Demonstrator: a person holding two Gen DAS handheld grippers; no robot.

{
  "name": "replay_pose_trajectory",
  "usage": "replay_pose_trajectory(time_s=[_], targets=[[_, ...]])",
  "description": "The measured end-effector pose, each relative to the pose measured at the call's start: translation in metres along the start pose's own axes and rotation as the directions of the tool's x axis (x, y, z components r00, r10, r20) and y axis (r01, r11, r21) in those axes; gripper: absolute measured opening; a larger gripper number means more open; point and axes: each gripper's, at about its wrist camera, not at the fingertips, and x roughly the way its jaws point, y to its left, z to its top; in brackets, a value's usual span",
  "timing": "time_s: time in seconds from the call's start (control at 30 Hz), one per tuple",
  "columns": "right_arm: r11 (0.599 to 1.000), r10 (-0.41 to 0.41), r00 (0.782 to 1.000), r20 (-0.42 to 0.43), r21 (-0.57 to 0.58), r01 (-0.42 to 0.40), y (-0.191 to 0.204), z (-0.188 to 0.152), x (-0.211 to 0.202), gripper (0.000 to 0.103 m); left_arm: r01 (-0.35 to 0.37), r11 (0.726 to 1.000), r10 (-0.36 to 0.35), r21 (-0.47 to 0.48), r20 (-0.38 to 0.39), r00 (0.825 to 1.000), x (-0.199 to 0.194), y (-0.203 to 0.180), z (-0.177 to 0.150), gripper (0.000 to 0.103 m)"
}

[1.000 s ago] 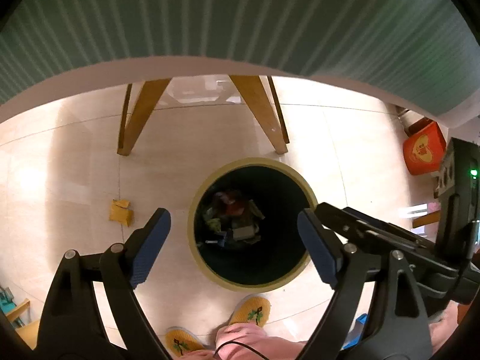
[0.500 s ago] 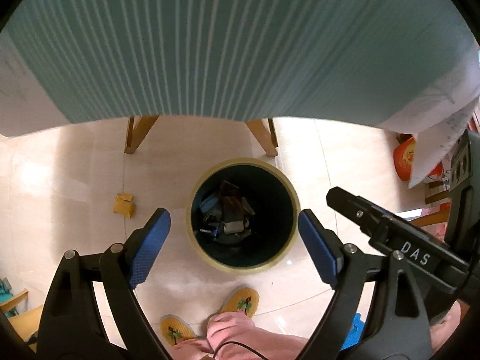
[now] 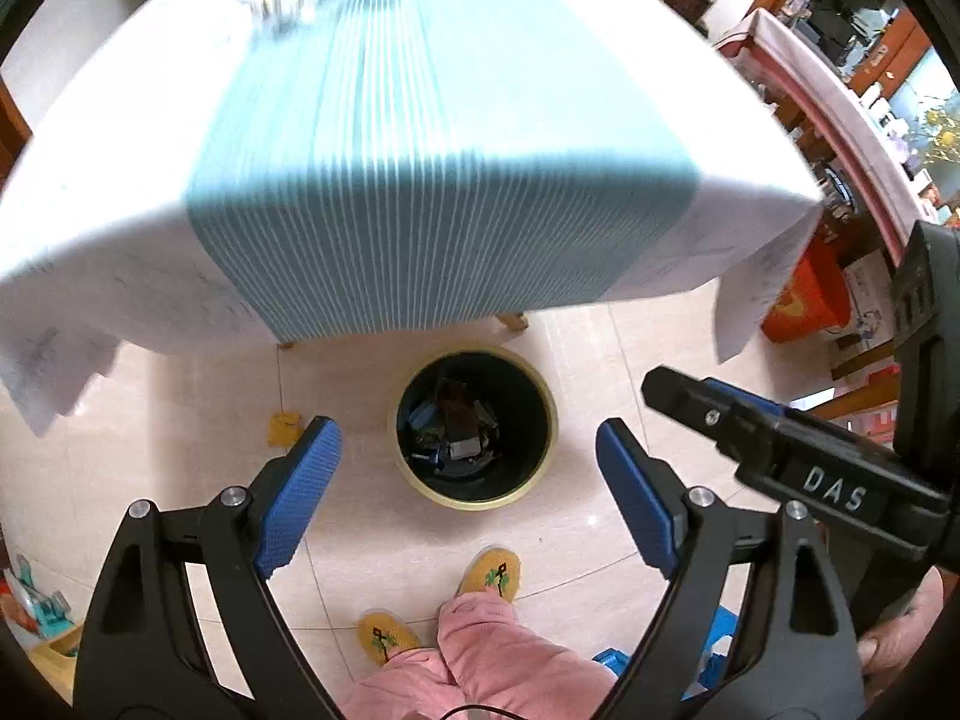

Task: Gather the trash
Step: 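Move both open tools back up to the table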

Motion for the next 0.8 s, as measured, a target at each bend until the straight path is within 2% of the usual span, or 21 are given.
replay_pose_trajectory(time_s=[0.23,0.47,0.67,0.8], targets=[[0.998,0.041,0.999,0.026,-0.055,-0.040,0.039,0.017,-0.061,0.060,-0.020,0.999,0.018,0.025,0.085,0.996,-0.077,-0.007,0.025,0.085],[0.989,0.094,0.993,0.073,-0.118,-0.085,0.077,0.048,-0.124,0.060,-0.038,0.999,0.040,-0.014,0.181,0.983,-0.151,-0.007,0.057,0.085],[0.974,0.155,0.982,0.106,-0.180,-0.134,0.098,0.079,-0.159,0.061,-0.069,0.997,0.076,-0.037,0.256,0.964,-0.190,-0.006,0.077,0.085],[0.963,0.180,0.978,0.107,-0.224,-0.152,0.118,0.093,-0.165,0.062,-0.075,0.994,0.096,-0.084,0.286,0.953,-0.212,0.001,0.087,0.085]])
